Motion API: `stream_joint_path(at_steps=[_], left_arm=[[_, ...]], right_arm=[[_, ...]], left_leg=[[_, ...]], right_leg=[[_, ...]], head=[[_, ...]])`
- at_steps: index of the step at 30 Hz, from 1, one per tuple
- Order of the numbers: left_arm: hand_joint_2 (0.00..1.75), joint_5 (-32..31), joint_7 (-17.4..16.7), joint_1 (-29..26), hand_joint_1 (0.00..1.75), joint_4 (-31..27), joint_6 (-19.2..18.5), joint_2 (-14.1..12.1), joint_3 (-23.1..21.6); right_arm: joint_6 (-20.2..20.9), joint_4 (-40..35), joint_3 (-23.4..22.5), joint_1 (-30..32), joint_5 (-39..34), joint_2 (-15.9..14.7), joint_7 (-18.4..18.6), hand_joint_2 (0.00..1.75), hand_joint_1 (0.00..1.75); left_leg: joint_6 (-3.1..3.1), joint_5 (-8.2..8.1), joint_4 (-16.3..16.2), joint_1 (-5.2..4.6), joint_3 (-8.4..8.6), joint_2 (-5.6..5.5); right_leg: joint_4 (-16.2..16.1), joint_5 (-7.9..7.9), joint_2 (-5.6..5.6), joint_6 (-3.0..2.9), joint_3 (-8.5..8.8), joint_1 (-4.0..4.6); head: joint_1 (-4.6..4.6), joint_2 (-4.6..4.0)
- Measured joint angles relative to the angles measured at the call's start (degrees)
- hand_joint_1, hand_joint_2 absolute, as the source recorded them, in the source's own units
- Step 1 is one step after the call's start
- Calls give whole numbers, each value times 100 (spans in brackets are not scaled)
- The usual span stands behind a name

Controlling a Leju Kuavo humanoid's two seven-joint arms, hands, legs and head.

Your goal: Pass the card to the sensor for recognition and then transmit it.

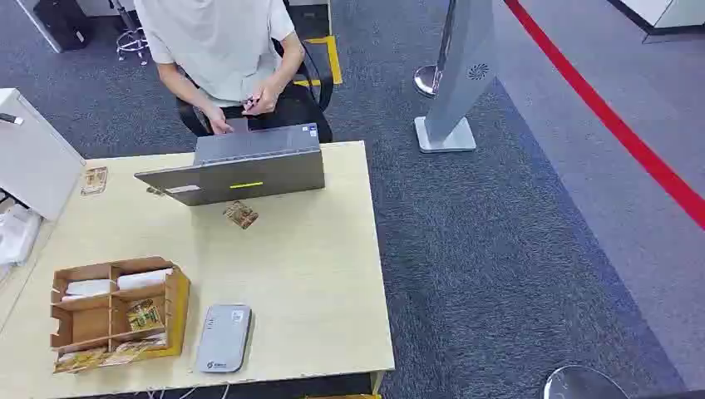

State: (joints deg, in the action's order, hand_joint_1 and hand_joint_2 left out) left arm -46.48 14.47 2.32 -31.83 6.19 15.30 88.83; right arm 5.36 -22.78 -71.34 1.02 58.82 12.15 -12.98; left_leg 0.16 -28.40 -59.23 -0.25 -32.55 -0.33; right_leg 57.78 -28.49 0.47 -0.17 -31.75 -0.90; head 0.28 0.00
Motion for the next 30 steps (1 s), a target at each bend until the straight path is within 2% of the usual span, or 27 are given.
stream_joint_path(at_steps=[5, 10, 12, 14, 15, 16, 17, 18, 19, 20, 21, 22, 24, 27, 30], left_arm=[[175, 1631, 912, 38, 0, -560, 614, 260, 7], [175, 2035, 1255, 64, 0, -850, 793, 358, 13], [175, 2273, 1697, 91, 0, -878, 1041, 391, 13], [175, 2718, 2276, 86, 0, -815, 1474, 415, -44], [175, 3494, 2474, 3, 0, -808, 1869, 411, -259], [175, 4347, 2520, -153, 0, -911, 2344, 393, -592], [175, 5567, 2535, -359, 0, -1102, 2886, 378, -1096], [175, 6482, 2544, -577, 0, -1253, 3175, 371, -1543], [175, 7476, 2563, -870, 0, -1441, 3337, 334, -2241], [175, 7798, 2563, -1072, 0, -1533, 3339, 330, -2630], [175, 8361, 2566, -1231, 0, -1742, 3346, 328, -3239], [175, 8316, 2566, -1303, 0, -1821, 3368, 308, -3573], [175, 7805, 2570, -1464, 0, -2041, 3376, 306, -4070], [175, 8062, 2576, -1930, 0, -2868, 3383, 345, -4912], [175, 8025, 2581, -2382, 0, -3773, 3383, 433, -5655]], right_arm=[[61, -232, -223, 2, -17, 221, -22, 175, 0], [111, -406, -382, 0, -17, 375, -50, 175, 0], [133, -474, -450, -3, -22, 431, -59, 175, 0], [133, -553, -549, -28, -77, 520, -77, 175, 0], [111, -575, -630, -42, -105, 592, -123, 175, 0], [88, -583, -681, -52, -96, 613, -161, 175, 0], [79, -592, -721, -63, -79, 649, -184, 175, 0], [63, -597, -754, -64, -85, 675, -197, 175, 0], [50, -605, -795, -62, -83, 697, -201, 175, 0], [46, -610, -817, -63, -79, 704, -201, 175, 0], [17, -618, -861, -70, -76, 721, -201, 175, 0], [9, -625, -887, -89, -74, 726, -203, 175, 0], [0, -627, -914, -139, -66, 728, -203, 175, 0], [-37, -629, -1009, -165, 24, 739, -230, 175, 0], [-53, -632, -1077, -165, 28, 747, -243, 175, 0]], left_leg=[[0, 0, 0, 0, 1, 0], [0, 0, 0, 1, 1, 0], [0, 0, 0, 1, 1, 0], [0, 0, 0, 0, 0, 0], [0, 0, 3, 5, -2, 0], [-3, -3, 3, 9, 6, 4], [-15, -14, 1, 21, 17, 11], [-15, -14, 0, 19, 21, 16], [-14, -13, 0, 18, 22, 12], [-10, -11, -1, 17, 17, 3], [-7, -9, -1, 18, 10, -28], [-7, -9, -1, 23, 0, -48], [-8, -9, 0, 24, 5, -49], [-8, -9, -1, 24, 11, -28], [-5, -6, -1, 23, 11, -34]], right_leg=[[0, 0, -1, 0, 0, 0], [1, 0, -1, 0, 0, 0], [0, 0, -1, 0, 0, 1], [1, 0, 0, 0, 2, 0], [3, 0, 0, 0, 8, 5], [3, -3, 5, -5, 12, 8], [1, -3, 20, -8, 14, 18], [0, -3, 28, -8, 14, 16], [0, -4, 23, -6, 9, 9], [0, -10, 12, 0, 2, 6], [-1, -17, -8, 10, 4, 12], [-3, -17, -34, 9, 10, 15], [-3, -17, -36, 8, 18, 17], [-3, -9, -16, -2, 21, 16], [-3, -10, -23, 0, 13, 15]], head=[[2, -2], [2, -2], [4, -2], [4, 0], [-4, -2], [9, -2], [9, 0], [7, -2], [0, -2], [-11, 0], [-11, -2], [0, -2], [20, -2], [2, -2], [4, 0]])
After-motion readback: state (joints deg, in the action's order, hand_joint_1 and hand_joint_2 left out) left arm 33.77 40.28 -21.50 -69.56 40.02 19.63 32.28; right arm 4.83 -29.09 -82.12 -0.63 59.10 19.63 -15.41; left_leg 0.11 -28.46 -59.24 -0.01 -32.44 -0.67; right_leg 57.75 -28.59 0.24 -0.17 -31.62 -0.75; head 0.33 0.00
